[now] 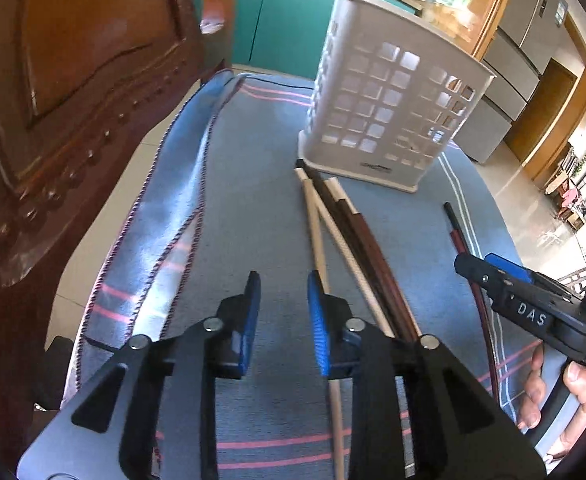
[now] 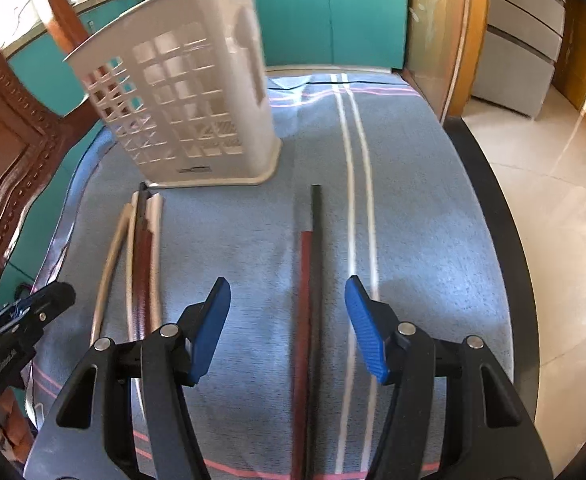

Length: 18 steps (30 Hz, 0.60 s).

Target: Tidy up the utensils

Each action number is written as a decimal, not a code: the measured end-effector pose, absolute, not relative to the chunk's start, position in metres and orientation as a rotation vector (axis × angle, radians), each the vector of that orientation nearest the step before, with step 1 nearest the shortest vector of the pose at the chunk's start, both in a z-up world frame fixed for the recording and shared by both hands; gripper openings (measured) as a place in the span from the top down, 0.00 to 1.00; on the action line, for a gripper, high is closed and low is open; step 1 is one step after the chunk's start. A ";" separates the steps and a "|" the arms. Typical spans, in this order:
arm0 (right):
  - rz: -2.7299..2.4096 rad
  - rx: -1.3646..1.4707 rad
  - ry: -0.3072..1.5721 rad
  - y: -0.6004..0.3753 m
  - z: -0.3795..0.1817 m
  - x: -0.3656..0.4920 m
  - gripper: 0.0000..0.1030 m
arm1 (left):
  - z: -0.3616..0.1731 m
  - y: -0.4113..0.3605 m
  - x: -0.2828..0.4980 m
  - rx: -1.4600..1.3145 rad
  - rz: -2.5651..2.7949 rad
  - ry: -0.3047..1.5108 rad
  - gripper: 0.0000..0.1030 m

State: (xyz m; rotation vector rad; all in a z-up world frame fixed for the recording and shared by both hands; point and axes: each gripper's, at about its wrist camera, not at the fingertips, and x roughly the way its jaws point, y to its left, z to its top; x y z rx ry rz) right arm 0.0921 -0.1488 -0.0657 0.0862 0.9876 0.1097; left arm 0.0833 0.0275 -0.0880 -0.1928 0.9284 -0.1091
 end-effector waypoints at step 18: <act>0.043 0.036 1.024 -0.158 -0.066 0.150 0.52 | -0.105 -0.013 0.143 0.028 -0.104 1.083 0.65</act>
